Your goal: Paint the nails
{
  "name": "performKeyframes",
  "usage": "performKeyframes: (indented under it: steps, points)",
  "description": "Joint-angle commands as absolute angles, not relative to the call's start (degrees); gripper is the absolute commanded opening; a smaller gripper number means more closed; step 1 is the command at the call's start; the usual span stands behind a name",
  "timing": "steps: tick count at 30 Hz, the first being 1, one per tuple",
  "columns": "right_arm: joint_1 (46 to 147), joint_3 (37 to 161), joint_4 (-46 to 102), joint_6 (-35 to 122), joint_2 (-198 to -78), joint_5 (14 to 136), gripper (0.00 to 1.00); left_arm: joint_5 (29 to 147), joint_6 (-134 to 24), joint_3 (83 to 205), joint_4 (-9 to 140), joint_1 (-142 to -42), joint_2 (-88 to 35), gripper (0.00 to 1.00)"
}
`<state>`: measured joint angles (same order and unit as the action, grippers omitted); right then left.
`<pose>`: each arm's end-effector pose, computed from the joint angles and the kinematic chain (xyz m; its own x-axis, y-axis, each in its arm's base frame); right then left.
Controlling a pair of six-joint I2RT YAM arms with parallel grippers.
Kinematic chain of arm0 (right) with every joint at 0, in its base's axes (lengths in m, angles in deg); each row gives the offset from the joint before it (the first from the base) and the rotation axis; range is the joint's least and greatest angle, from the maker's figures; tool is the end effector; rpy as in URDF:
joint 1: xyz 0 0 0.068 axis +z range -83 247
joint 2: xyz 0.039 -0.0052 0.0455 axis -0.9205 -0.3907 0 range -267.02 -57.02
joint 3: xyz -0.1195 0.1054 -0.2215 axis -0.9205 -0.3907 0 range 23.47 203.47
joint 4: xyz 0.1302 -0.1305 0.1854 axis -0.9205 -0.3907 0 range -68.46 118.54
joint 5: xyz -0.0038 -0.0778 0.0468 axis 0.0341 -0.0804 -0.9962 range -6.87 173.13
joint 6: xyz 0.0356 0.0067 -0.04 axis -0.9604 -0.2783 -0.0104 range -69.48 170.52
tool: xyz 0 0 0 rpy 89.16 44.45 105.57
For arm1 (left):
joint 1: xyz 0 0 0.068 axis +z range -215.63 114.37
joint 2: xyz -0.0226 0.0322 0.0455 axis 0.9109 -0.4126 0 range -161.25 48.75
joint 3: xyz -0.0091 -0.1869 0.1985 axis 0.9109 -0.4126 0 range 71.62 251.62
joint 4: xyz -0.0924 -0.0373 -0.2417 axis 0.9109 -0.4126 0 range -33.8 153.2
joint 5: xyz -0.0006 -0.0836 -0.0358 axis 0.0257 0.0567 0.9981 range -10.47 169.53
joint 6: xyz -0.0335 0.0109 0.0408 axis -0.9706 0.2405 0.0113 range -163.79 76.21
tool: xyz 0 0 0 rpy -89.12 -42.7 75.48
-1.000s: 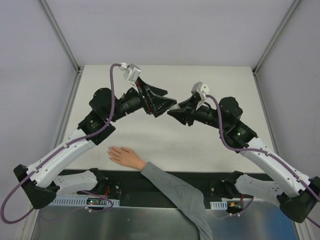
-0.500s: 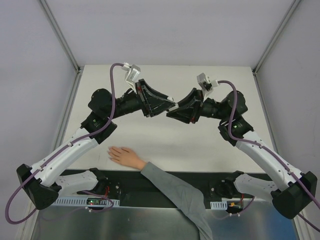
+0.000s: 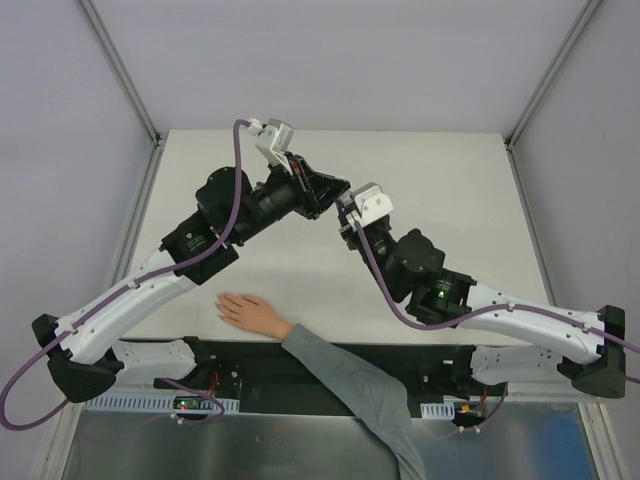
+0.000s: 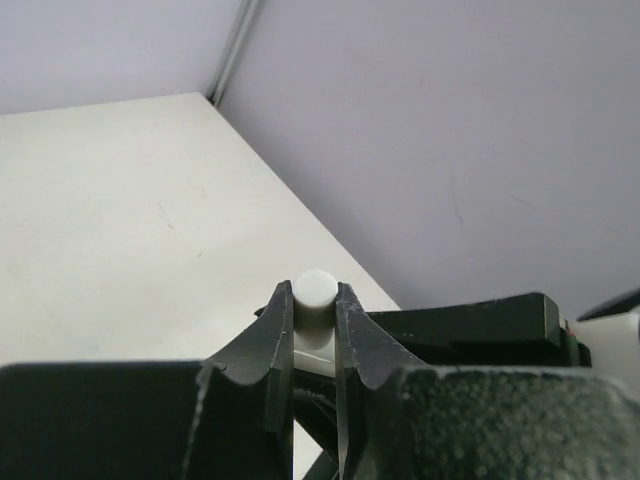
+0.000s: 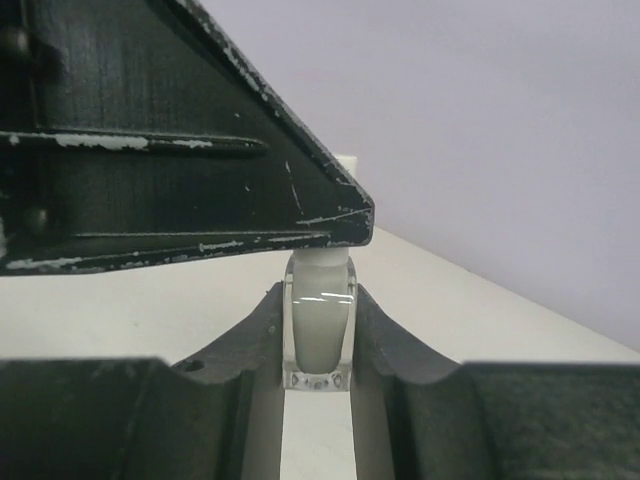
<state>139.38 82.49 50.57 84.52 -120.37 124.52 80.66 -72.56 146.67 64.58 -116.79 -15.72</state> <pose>0.0970 0.2277 0.4214 0.3696 -0.2224 -0.9022 -0.3833 0.8480 -0.3661 0.1520 -0.1900 0.4784 -0.2668 -0.4360 -0.8595 0.7557 0.4588 -0.4673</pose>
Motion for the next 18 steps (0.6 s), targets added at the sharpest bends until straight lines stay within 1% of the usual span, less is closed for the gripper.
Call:
performKeyframes:
  steps: [1,2,3,4,5,6,7,8,9,10,11,12,13,14,15,16,18]
  points:
    - [137.9,81.9,43.2,87.5,-116.7,120.2,0.00,74.3,-72.6,149.5,63.5,-117.8,-18.6,0.00]
    - [136.3,81.3,42.0,82.6,-115.6,109.7,0.00,75.0,-72.5,149.4,63.5,-117.7,-18.4,0.03]
    - [132.6,80.5,41.3,80.7,-114.2,104.1,0.00,76.8,-72.4,149.4,63.5,-117.4,-17.8,0.13]
    - [130.7,79.4,40.4,78.4,-112.3,98.2,0.00,78.3,-72.4,149.1,63.5,-117.2,-17.4,0.24]
    - [128.6,79.3,40.0,74.6,-111.6,87.5,0.00,79.4,-72.4,148.7,64.0,-116.8,-17.0,0.37]
    - [124.6,79.2,39.7,72.5,-111.2,83.0,0.00,84.8,-72.4,147.9,65.2,-115.8,-15.7,0.56]
    - [122.7,79.4,39.2,70.9,-110.9,77.4,0.00,87.3,-72.3,145.6,67.0,-115.0,-14.9,0.63]
    - [120.9,79.7,38.7,69.5,-110.8,68.9,0.00,89.4,-72.6,144.3,68.5,-114.3,-14.1,0.69]
    - [117.8,80.1,38.5,66.8,-110.9,65.2,0.00,93.3,-73.2,143.2,71.3,-113.6,-12.5,0.79]
    - [116.3,80.2,38.6,65.6,-111.1,61.3,0.00,95.2,-74.6,141.2,72.6,-111.8,-11.8,0.82]
    - [114.5,80.9,38.7,64.0,-111.3,53.0,0.00,97.7,-75.5,140.2,74.2,-110.8,-11.4,0.82]
    - [111.3,80.9,38.9,60.7,-112.1,49.7,0.00,100.1,-76.6,139.2,77.4,-109.5,-10.6,0.82]
    - [109.8,81.0,41.5,58.3,-112.6,46.2,0.00,105.1,-79.4,137.4,79.6,-108.4,-10.4,0.81]
    - [108.4,81.1,43.5,56.0,-113.0,38.9,0.00,107.0,-81.0,136.5,81.6,-106.6,-10.3,0.80]
    - [106.1,81.2,45.6,53.6,-114.6,35.4,0.00,108.4,-82.2,135.7,83.5,-106.1,-10.4,0.79]
    - [105.5,81.6,49.9,48.1,-115.5,30.1,0.00,111.4,-83.7,134.8,86.7,-105.7,-10.5,0.76]
    - [104.4,81.6,53.7,43.9,-117.4,28.3,0.00,114.3,-84.5,135.0,88.8,-105.4,-11.4,0.70]
